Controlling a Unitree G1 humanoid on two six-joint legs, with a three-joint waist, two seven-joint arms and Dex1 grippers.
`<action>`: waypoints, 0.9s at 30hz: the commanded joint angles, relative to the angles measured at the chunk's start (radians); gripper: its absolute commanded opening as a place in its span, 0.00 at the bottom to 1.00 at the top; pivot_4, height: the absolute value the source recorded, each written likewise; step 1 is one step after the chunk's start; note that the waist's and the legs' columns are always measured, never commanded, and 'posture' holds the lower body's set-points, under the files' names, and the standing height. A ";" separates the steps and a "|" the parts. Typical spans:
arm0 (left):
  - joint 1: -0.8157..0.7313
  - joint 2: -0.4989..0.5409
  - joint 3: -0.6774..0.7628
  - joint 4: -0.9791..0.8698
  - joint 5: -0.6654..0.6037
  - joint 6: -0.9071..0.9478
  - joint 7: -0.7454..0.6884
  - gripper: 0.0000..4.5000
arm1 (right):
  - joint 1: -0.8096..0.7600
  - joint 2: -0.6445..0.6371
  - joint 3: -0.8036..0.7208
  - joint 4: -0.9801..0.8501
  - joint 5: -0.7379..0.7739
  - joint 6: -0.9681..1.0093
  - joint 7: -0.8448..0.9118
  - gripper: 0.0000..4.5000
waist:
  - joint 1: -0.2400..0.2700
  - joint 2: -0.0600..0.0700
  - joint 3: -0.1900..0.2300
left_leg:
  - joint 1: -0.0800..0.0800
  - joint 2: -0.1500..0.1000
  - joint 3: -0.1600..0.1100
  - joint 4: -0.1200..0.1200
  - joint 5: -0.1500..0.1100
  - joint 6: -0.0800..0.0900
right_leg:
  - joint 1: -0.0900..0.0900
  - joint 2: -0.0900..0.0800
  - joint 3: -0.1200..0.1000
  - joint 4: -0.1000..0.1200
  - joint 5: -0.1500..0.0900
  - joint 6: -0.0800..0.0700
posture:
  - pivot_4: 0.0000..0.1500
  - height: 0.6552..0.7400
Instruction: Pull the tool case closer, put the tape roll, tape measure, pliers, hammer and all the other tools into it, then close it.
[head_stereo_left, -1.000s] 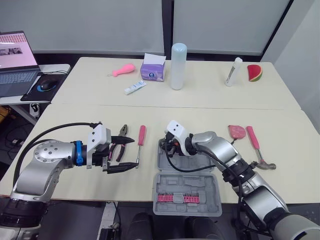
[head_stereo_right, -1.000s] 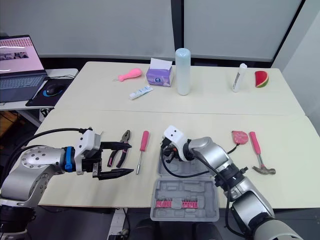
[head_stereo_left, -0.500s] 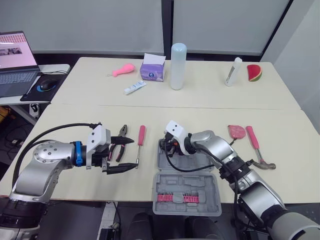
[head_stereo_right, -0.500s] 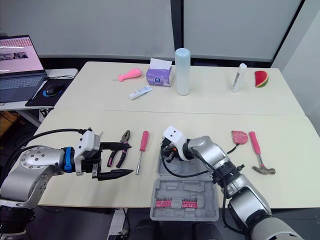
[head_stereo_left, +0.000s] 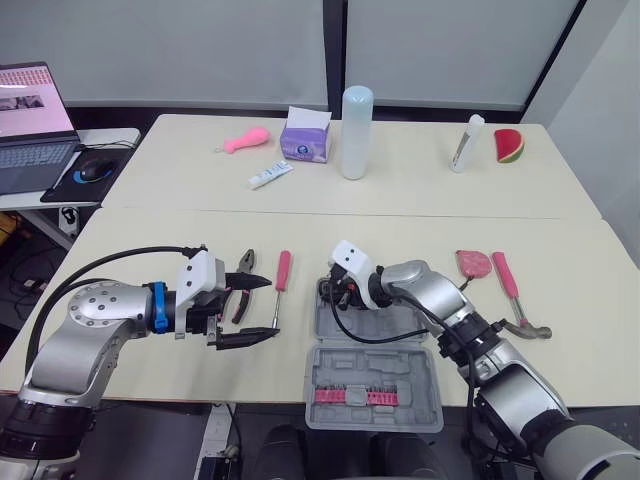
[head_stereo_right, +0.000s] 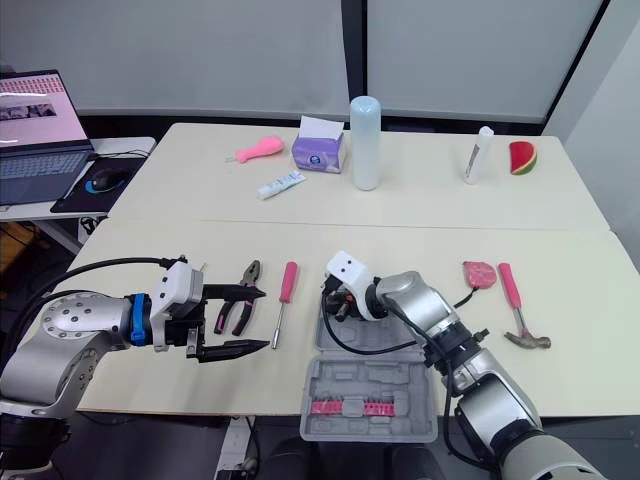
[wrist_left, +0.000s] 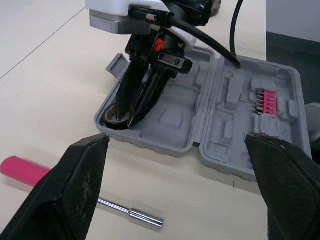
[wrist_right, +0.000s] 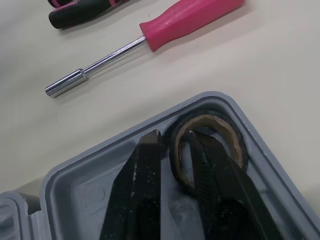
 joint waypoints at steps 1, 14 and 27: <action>-0.006 0.011 0.019 -0.035 -0.015 0.008 0.003 1.00 | -0.015 -0.024 -0.041 -0.140 0.033 0.043 0.028 0.37 | 0.001 0.000 0.000 | 0.000 0.000 0.000 0.000 0.000 0.000 | 0.000 0.000 0.000 0.000 0.000 0.000 | 1.00 0.53; -0.010 0.007 0.026 0.011 -0.008 -0.013 -0.008 1.00 | 0.108 -0.094 0.018 -0.257 -0.047 -0.206 0.019 0.17 | -0.002 0.000 0.000 | -0.001 0.000 0.000 0.000 0.000 0.000 | 0.000 0.000 0.000 -0.001 0.000 0.000 | 1.00 0.53; -0.007 0.002 0.013 0.025 -0.001 -0.036 -0.011 1.00 | 0.100 -0.020 0.014 -0.068 -0.127 -0.352 -0.038 0.10 | 0.001 0.000 0.000 | -0.001 0.000 0.000 0.000 0.000 0.000 | 0.000 0.000 0.000 -0.001 0.000 0.000 | 1.00 0.53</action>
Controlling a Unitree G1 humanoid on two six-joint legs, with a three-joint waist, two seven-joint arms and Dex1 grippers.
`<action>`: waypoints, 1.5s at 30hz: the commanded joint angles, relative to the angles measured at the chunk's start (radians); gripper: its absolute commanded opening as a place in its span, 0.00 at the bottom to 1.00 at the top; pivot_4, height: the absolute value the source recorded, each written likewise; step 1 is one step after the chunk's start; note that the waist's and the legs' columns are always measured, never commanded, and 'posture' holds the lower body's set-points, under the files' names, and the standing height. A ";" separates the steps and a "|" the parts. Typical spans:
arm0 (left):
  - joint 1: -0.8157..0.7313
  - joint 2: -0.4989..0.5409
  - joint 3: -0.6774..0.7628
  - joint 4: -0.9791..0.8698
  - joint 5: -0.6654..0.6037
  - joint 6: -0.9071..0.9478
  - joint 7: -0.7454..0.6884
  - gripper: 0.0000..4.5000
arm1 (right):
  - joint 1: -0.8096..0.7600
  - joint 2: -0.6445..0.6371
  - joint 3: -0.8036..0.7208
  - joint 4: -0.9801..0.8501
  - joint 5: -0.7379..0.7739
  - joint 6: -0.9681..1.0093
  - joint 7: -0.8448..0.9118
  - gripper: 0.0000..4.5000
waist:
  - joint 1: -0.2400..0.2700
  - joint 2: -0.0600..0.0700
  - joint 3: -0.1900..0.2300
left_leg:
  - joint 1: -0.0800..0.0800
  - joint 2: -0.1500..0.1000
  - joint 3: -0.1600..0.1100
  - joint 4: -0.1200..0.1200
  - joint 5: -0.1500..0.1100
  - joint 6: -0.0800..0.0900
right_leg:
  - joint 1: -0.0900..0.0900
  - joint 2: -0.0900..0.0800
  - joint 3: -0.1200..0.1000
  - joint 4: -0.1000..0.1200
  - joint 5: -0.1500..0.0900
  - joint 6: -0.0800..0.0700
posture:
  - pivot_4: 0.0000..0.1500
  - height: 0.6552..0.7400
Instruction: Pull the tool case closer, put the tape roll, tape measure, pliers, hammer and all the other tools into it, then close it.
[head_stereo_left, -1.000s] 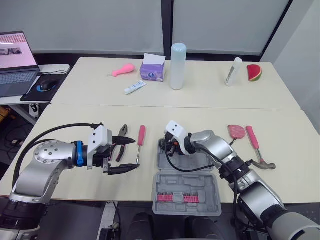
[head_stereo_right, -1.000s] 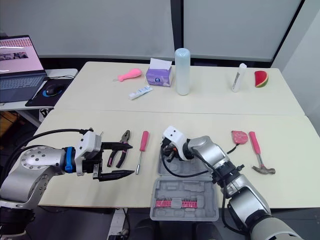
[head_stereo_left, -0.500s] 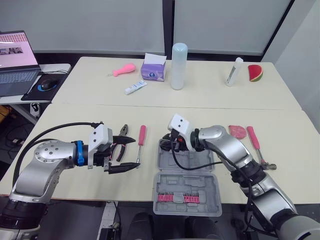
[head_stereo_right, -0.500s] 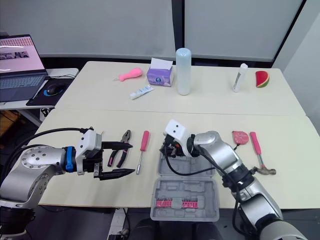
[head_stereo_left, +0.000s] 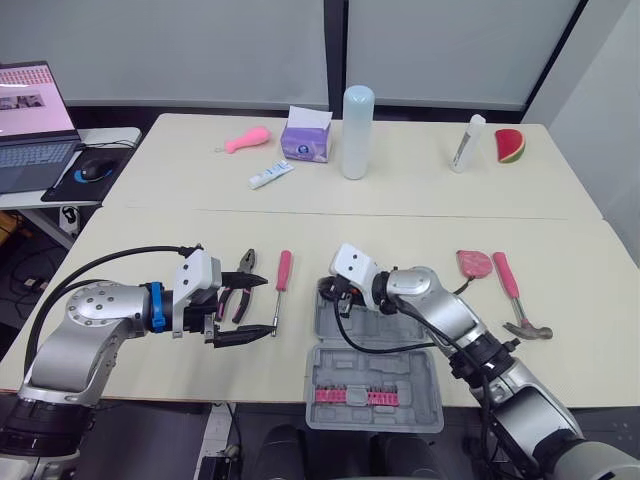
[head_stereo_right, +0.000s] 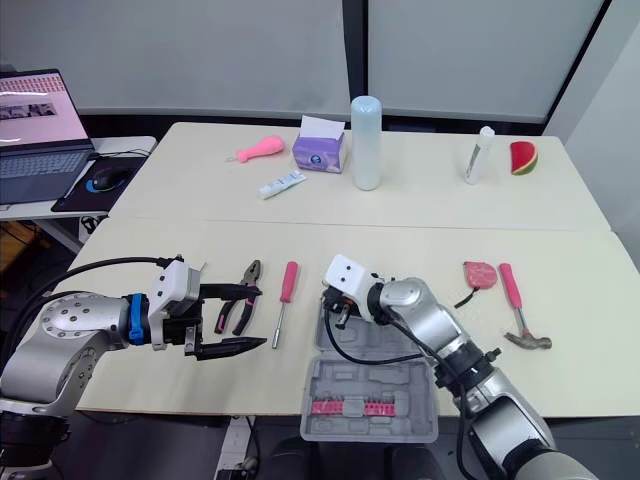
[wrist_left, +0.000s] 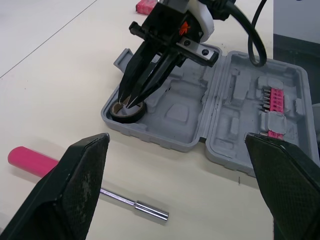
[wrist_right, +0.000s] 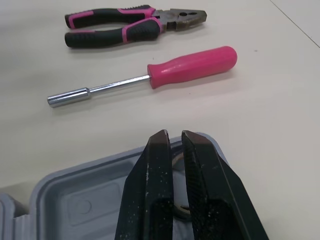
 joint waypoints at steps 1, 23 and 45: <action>-0.003 0.002 0.011 -0.020 -0.002 -0.010 0.002 1.00 | -0.019 0.019 -0.005 0.030 -0.019 -0.054 -0.007 0.10 | 0.000 0.000 0.000 | 0.000 0.000 0.000 0.000 0.000 0.000 | 0.000 0.000 0.000 0.000 0.000 0.000 | 1.00 0.53; 0.052 -0.018 0.095 0.029 -0.032 -0.007 0.053 1.00 | 0.071 0.000 -0.148 -0.223 0.050 0.007 0.023 0.10 | 0.001 0.000 0.000 | 0.000 0.000 0.000 0.000 0.000 0.000 | 0.000 0.000 0.000 0.000 0.000 0.000 | 1.00 0.53; 0.371 -0.146 0.441 0.325 0.014 -0.142 0.320 1.00 | 1.101 -0.144 -1.043 -0.757 0.223 -0.191 -0.130 0.23 | 0.002 -0.002 -0.001 | 0.004 -0.001 -0.001 -0.002 0.000 0.000 | 0.007 0.000 0.000 -0.002 0.000 0.000 | 1.00 0.53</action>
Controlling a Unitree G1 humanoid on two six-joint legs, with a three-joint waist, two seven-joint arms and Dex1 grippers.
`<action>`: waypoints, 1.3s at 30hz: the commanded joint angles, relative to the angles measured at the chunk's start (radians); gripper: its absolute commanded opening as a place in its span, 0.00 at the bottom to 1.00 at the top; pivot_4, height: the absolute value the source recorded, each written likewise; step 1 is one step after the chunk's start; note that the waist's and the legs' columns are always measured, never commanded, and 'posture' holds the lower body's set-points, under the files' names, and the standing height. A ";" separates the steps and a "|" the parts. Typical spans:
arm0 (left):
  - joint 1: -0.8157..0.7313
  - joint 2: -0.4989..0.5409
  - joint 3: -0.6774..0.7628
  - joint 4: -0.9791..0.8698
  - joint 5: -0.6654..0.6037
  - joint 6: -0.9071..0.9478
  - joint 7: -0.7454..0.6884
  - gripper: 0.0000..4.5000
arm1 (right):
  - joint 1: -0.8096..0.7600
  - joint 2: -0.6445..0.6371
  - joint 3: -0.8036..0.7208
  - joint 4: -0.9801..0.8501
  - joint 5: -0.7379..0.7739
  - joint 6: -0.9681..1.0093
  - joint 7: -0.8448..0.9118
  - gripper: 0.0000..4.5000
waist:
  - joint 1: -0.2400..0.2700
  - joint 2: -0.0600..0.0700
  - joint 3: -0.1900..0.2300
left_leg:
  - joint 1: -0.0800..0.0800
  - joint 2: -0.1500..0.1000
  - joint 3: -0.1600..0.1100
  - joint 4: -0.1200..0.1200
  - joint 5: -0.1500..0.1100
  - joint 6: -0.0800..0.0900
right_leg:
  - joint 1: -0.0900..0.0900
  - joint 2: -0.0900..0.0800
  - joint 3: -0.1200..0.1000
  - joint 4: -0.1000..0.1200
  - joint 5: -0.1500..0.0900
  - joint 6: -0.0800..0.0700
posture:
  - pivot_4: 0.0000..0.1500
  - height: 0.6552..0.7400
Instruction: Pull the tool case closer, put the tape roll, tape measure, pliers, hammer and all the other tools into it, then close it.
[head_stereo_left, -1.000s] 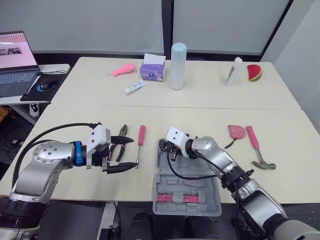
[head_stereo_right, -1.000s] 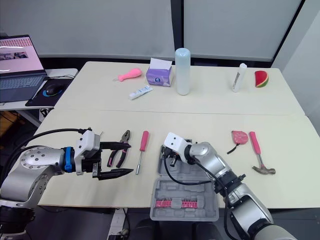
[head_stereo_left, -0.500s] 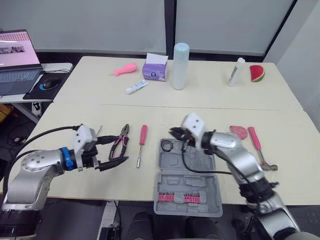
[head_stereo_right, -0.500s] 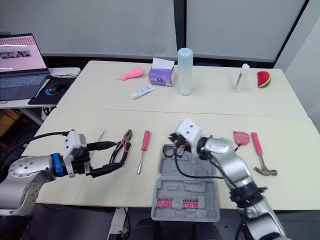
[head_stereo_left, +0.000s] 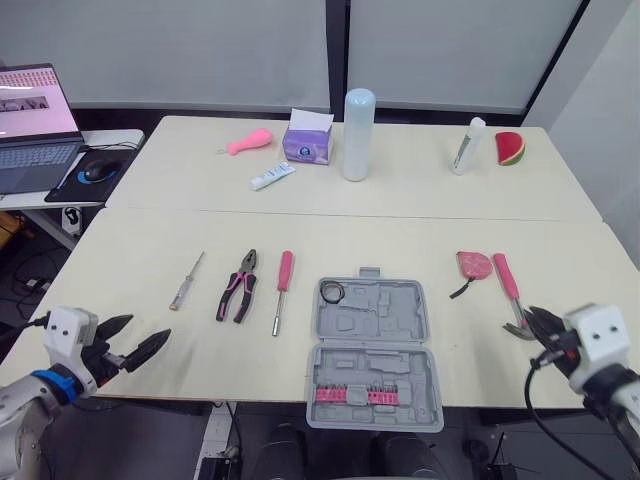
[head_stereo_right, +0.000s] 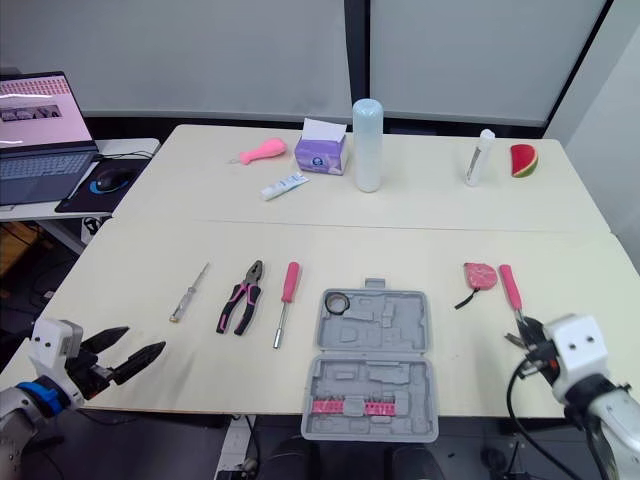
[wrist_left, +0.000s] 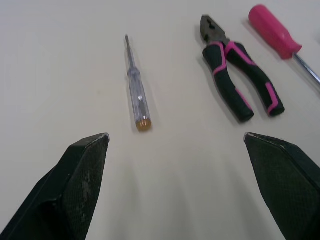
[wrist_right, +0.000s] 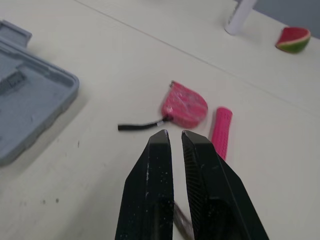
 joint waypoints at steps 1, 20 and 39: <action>0.032 -0.005 0.016 -0.078 -0.007 0.004 0.019 1.00 | 0.072 0.033 -0.066 0.027 0.042 -0.112 -0.002 0.27 | -0.001 -0.001 0.000 | 0.001 0.000 0.000 0.000 0.000 0.000 | 0.002 0.000 0.000 0.000 0.000 0.000 | 1.00 0.53; 0.134 0.001 -0.026 -0.435 -0.046 0.193 0.050 1.00 | 0.163 -0.028 0.003 0.144 0.054 -0.232 0.026 0.99 | 0.001 -0.001 -0.001 | 0.011 0.000 0.003 -0.005 0.000 0.000 | 0.011 0.000 0.003 -0.006 0.000 0.000 | 1.00 0.53; -0.346 0.091 -0.405 -0.626 -0.116 0.295 -0.157 1.00 | -0.401 0.152 0.354 0.197 -0.151 0.238 -0.440 0.99 | 0.001 0.000 -0.001 | 0.011 -0.001 0.004 -0.013 0.004 -0.008 | 0.011 0.003 0.006 -0.013 0.000 0.000 | 1.00 0.53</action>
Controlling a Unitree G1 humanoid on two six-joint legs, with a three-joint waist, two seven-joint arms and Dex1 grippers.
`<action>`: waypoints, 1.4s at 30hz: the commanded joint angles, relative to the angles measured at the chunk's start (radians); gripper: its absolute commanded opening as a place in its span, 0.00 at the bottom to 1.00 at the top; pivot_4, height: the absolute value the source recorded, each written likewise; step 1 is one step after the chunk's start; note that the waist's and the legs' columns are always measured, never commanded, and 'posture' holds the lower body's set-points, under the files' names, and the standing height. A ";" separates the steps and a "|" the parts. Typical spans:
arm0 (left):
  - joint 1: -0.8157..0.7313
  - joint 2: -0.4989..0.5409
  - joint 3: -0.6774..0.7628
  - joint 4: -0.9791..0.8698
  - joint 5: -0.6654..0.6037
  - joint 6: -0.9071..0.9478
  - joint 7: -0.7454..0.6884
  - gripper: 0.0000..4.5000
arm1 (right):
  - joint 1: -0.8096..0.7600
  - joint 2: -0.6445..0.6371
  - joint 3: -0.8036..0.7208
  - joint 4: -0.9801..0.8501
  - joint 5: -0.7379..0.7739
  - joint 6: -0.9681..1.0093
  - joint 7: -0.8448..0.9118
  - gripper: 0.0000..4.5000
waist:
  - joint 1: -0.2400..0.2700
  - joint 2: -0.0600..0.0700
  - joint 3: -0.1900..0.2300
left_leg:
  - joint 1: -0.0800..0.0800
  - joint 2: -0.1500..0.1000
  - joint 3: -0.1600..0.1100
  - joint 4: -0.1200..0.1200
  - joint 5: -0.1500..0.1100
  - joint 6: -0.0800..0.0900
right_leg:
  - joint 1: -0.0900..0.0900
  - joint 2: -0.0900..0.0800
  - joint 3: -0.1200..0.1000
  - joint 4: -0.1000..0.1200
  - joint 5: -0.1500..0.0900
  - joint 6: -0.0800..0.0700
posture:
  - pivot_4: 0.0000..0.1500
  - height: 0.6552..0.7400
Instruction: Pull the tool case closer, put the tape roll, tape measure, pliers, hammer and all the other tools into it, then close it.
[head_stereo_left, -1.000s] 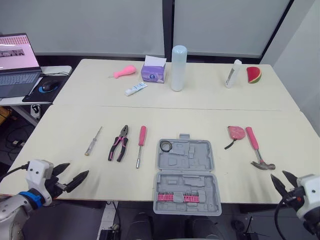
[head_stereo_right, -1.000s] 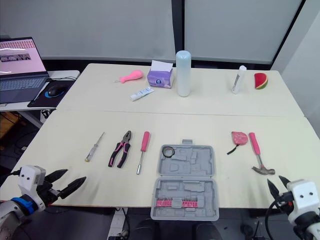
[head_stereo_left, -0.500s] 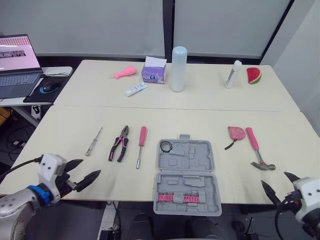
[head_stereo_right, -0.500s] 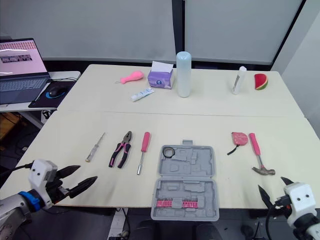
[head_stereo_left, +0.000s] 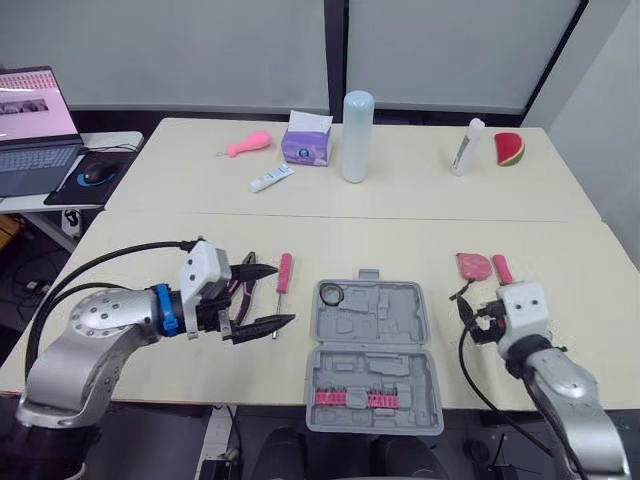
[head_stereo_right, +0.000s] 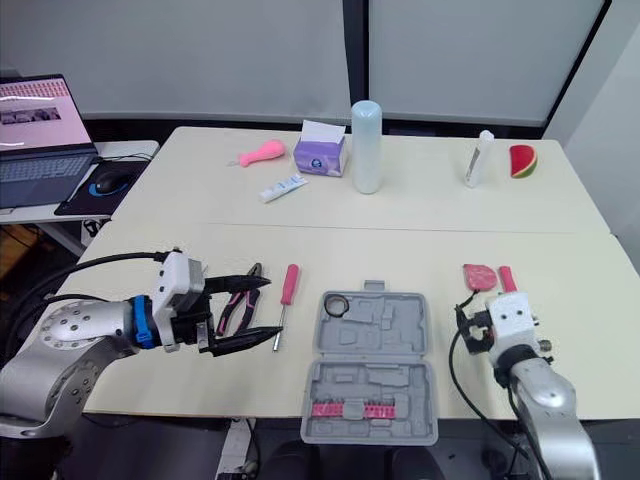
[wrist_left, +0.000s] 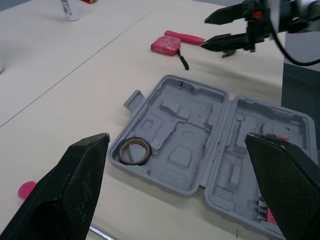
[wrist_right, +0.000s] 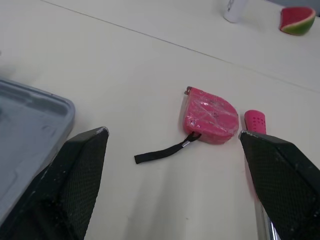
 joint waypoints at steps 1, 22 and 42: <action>-0.028 0.003 -0.020 0.007 -0.001 -0.033 -0.041 1.00 | -0.079 0.050 -0.023 0.044 0.002 0.083 -0.084 0.95 | -0.001 0.000 0.000 | -0.001 0.000 0.000 0.000 0.000 0.000 | -0.001 0.000 0.000 0.000 0.000 0.000 | 1.00 0.53; -0.113 -0.069 -0.134 -0.005 0.004 -0.060 -0.070 1.00 | -0.325 0.119 -0.041 0.404 -0.007 0.072 -0.253 0.76 | 0.000 0.000 0.000 | -0.004 0.000 -0.001 0.001 0.000 0.000 | -0.004 -0.001 -0.001 0.001 0.000 0.000 | 1.00 0.53; -0.101 -0.081 -0.144 0.008 0.019 -0.066 -0.089 1.00 | -0.299 0.122 -0.047 0.385 -0.005 0.072 -0.274 0.00 | 0.000 0.001 0.000 | -0.004 0.000 -0.002 0.001 0.001 0.000 | -0.004 -0.001 -0.002 0.002 0.000 0.000 | 1.00 0.53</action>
